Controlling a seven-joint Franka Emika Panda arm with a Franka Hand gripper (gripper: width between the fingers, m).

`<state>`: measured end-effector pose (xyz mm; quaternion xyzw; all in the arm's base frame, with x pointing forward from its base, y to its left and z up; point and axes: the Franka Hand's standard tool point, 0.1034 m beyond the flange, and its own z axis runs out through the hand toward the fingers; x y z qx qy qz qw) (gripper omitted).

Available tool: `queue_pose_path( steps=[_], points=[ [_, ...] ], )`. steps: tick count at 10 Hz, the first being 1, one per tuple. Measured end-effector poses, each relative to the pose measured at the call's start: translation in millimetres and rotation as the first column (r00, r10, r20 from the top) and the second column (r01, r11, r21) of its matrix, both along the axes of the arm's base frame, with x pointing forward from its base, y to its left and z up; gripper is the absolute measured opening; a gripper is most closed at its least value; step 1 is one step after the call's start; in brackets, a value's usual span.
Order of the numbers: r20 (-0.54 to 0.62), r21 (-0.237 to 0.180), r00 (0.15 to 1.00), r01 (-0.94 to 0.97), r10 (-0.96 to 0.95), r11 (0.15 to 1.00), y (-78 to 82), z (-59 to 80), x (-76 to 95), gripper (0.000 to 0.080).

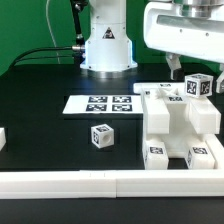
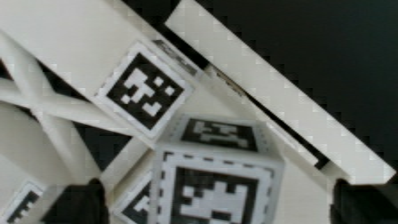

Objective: Assemble chair

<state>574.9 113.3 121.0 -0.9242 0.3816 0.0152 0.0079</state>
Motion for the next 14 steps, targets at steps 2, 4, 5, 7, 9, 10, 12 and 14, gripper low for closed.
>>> queue_pose_path(
  steps=[2,4,5,7,9,10,12,14],
  points=[
    [0.010,0.007,0.935,-0.355,0.355,0.935,5.2,-0.3,-1.3,0.0648],
    [0.013,0.008,0.876,-0.481,0.481,0.876,5.6,-0.8,-1.8,0.0649],
    [0.015,0.009,0.844,-0.537,0.536,0.844,5.1,-0.8,-1.7,0.0649],
    [0.016,0.002,0.645,-0.764,0.764,0.645,4.8,-2.1,-2.7,0.0649],
    [0.019,0.002,0.618,-0.786,0.786,0.618,4.9,-2.1,-2.4,0.0531],
    [0.018,0.001,0.634,-0.773,0.773,0.634,4.8,-2.1,-2.4,0.0531],
    [0.016,0.002,0.719,-0.695,0.695,0.719,4.9,-2.2,-2.4,0.0281],
    [0.013,0.001,0.782,-0.623,0.623,0.782,4.8,-2.3,-2.4,0.0281]
  ],
)
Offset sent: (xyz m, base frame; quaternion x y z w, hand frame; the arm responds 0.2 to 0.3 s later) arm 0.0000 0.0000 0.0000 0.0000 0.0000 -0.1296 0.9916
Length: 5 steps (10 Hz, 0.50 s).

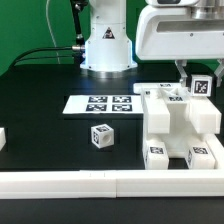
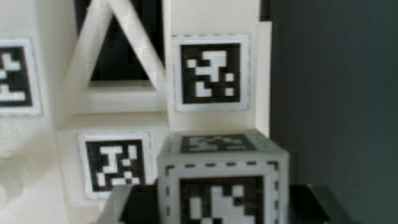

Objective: Assemble chair

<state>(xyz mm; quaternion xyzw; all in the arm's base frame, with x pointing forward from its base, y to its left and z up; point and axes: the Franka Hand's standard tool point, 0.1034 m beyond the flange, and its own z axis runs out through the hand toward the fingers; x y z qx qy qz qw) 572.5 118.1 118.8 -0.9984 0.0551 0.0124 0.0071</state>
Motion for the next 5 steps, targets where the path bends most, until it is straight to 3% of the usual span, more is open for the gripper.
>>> queue_pose_path(
  steps=[3,5],
  points=[
    [-0.003,-0.007,0.946,0.323,-0.323,0.946,-3.2,0.1,1.0,0.0281],
    [-0.005,0.026,0.788,0.616,-0.616,0.788,-3.9,-0.7,4.3,0.0282]
  ],
)
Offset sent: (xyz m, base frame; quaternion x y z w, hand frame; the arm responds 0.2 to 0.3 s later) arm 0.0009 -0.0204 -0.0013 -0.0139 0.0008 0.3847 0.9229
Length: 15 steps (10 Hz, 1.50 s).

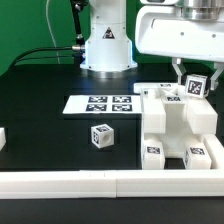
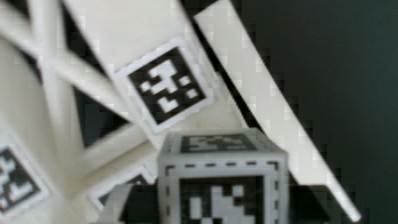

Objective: Assemble chair

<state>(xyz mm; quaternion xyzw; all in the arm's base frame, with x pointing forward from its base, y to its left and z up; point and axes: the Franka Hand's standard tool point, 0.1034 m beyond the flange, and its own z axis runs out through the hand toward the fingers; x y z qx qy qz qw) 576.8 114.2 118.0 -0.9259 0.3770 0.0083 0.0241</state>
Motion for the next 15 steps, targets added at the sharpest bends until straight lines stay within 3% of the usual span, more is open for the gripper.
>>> queue_pose_path(
  steps=[2,3,5,6,7,8,9,11,12,15],
  points=[
    [0.059,0.033,0.968,0.242,-0.244,0.970,3.9,0.1,4.8,0.0282],
    [0.088,0.072,0.916,0.386,-0.391,0.920,4.3,0.6,7.9,0.0282],
    [0.084,0.088,0.898,0.425,-0.432,0.901,2.8,0.5,8.6,0.0282],
    [0.085,0.086,0.904,0.412,-0.418,0.907,3.0,0.2,8.4,0.0360],
    [0.091,0.082,0.920,0.374,-0.380,0.924,2.8,0.1,8.3,0.0497],
    [0.079,0.065,0.953,0.286,-0.291,0.956,1.0,-1.1,6.4,0.0497],
    [0.089,0.051,0.980,0.173,-0.177,0.984,-3.8,-1.3,8.8,0.0616],
    [0.087,-0.005,0.982,-0.169,0.169,0.986,-2.2,-3.4,10.4,0.0641],
    [0.071,-0.010,0.956,-0.283,0.283,0.959,0.3,-5.9,12.3,0.0648],
    [0.080,-0.031,0.919,-0.386,0.387,0.922,10.0,-9.2,11.4,0.0649]
  ],
)
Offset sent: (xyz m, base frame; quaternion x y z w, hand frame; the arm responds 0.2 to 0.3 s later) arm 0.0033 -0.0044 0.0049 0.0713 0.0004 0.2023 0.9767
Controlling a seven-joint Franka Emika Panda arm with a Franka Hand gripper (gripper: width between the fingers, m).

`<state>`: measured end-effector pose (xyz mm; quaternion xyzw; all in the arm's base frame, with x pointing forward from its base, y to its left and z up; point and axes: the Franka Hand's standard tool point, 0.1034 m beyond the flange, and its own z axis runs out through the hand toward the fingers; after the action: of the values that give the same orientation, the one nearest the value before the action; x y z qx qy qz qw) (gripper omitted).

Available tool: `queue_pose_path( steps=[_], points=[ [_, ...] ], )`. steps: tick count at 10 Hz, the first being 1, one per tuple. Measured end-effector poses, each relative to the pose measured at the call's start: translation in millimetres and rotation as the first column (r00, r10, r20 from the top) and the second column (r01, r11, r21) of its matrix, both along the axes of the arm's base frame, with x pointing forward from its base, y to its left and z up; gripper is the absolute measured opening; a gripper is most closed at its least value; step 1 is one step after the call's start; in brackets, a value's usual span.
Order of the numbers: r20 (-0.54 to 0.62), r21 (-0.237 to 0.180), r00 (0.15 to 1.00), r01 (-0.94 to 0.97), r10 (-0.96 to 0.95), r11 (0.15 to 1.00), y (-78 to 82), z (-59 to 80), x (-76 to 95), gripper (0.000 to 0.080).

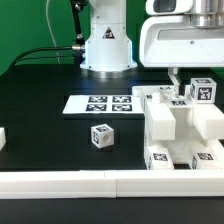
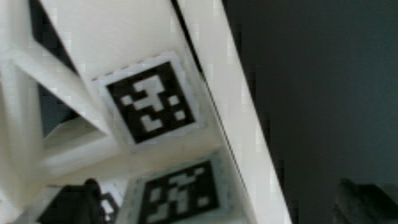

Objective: Assemble chair

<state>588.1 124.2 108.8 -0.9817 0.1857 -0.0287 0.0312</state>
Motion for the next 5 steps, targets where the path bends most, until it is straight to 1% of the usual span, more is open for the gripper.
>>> queue_pose_path(
  steps=[1,2,3,4,5],
  points=[
    [-0.002,0.002,1.000,0.027,-0.027,1.000,-0.2,-0.2,0.0,0.0568],
    [-0.003,0.003,0.999,0.041,-0.041,0.999,-0.1,-0.3,-0.1,0.0433],
    [-0.006,0.007,0.996,0.093,-0.093,0.996,0.2,-0.5,-0.2,0.0433],
    [-0.012,0.012,0.984,0.179,-0.179,0.984,-0.1,-0.7,-0.3,0.0261],
    [-0.019,0.019,0.958,0.286,-0.286,0.958,-0.6,-0.6,-0.1,0.0263]
  ],
)
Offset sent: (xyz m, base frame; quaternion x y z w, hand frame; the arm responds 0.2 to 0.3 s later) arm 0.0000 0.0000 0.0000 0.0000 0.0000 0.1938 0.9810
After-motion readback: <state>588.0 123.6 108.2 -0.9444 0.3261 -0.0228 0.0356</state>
